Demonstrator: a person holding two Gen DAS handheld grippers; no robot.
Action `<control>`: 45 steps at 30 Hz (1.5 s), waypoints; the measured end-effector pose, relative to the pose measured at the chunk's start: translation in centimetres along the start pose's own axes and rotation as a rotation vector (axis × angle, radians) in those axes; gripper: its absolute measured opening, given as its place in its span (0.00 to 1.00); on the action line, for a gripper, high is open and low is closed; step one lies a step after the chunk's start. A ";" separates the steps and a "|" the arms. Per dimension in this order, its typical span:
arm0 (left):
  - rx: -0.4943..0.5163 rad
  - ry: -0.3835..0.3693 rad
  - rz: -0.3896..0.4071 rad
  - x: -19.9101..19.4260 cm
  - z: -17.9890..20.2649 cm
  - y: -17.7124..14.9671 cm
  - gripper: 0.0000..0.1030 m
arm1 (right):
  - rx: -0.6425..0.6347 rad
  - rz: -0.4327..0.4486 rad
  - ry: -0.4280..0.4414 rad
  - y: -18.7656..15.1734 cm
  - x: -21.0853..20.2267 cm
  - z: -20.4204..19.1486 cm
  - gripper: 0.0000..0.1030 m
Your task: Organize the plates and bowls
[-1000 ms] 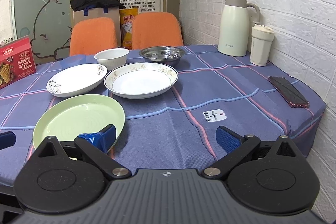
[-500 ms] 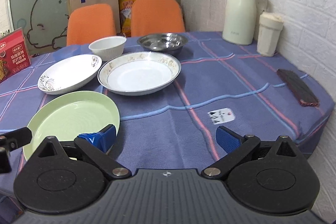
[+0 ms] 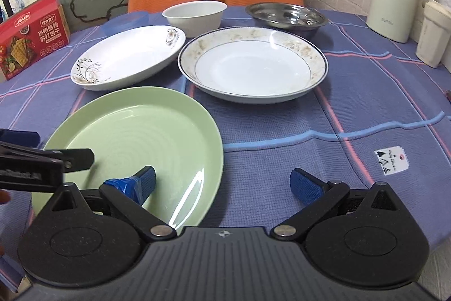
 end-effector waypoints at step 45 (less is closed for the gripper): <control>-0.103 0.012 0.071 -5.9 -6.4 -2.0 0.56 | -0.162 0.148 0.234 0.0 -1.3 -11.2 0.70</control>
Point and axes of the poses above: each gripper's, at about its wrist camera, not at the fingertips, and x roughly the way its jaws point, z to its right, y to its top, the point moved 5 cm from there along x, roughly the way its jaws point, and after that the axes turned 1 degree about x, right-handed, at the moved point
